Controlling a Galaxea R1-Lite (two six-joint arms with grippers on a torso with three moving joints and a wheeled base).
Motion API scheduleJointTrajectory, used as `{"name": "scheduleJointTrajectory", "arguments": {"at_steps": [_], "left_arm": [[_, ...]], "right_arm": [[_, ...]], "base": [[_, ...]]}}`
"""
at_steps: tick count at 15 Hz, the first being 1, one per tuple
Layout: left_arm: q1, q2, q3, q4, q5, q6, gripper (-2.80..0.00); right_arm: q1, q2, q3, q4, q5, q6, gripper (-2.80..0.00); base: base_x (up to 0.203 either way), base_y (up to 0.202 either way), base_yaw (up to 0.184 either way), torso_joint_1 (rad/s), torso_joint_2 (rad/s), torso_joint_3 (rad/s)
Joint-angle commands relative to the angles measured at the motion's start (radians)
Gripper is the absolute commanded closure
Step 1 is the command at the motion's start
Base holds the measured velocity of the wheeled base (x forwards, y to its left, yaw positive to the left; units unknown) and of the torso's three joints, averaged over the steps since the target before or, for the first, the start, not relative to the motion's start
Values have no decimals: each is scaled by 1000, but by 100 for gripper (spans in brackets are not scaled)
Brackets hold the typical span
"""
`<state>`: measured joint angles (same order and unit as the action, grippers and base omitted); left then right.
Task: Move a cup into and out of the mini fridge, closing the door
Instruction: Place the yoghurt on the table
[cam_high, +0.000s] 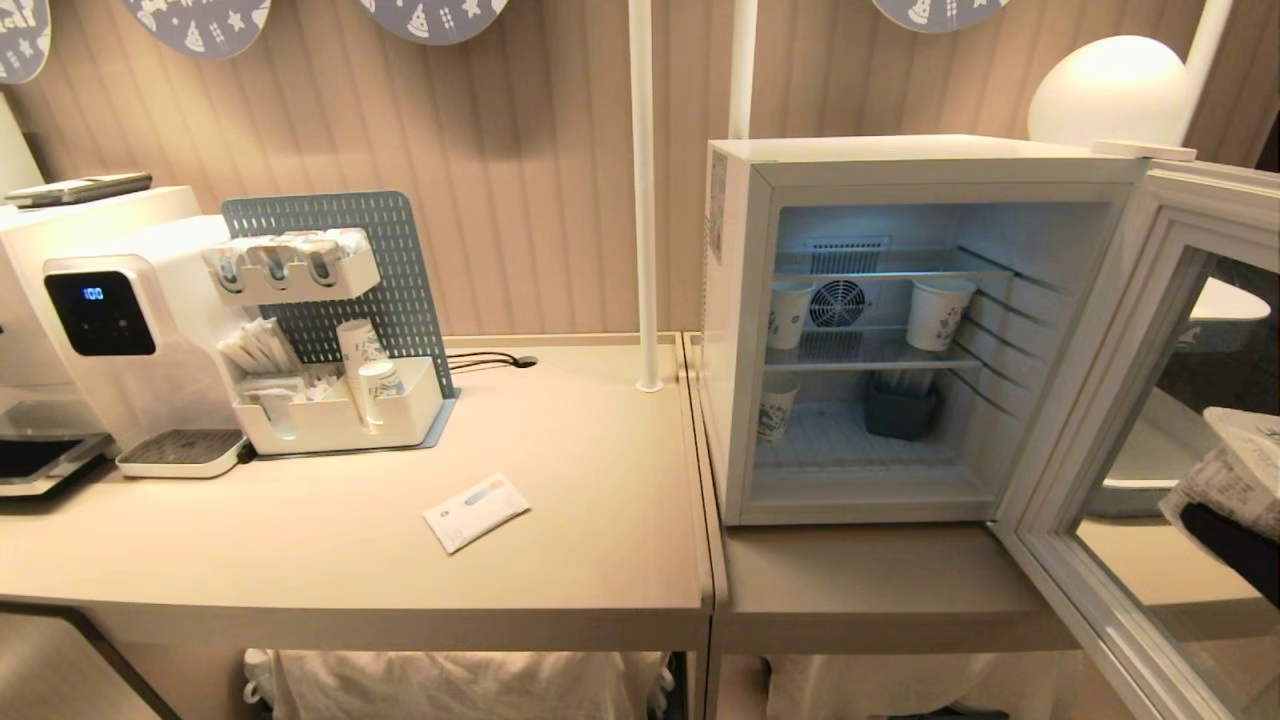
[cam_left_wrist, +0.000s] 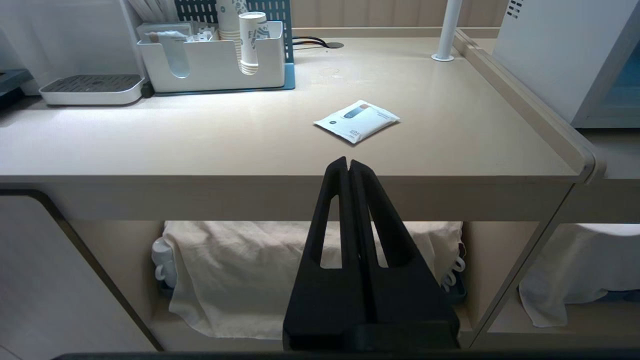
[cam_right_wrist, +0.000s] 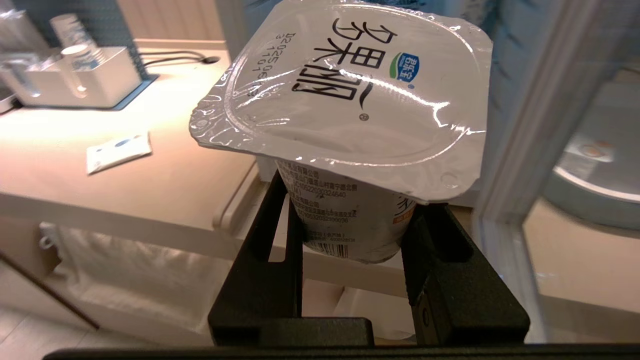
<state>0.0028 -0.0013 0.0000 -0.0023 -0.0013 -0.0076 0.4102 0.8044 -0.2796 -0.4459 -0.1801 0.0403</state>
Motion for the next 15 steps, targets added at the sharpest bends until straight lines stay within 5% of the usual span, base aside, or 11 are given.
{"name": "scheduleJointTrajectory", "arguments": {"at_steps": [1,7,15], "left_arm": [[0,1,2,-1,0,0,0],[0,1,2,-1,0,0,0],[0,1,2,-1,0,0,0]], "right_arm": [[4,-79,-7,18,-20,0,0],[4,-258,-58,245,-49,-65,0],[-32,-329,-46,297,-22,-67,0]], "base": [[0,0,0,0,0,0],[0,0,0,0,0,0],[0,0,0,0,0,0]]}}
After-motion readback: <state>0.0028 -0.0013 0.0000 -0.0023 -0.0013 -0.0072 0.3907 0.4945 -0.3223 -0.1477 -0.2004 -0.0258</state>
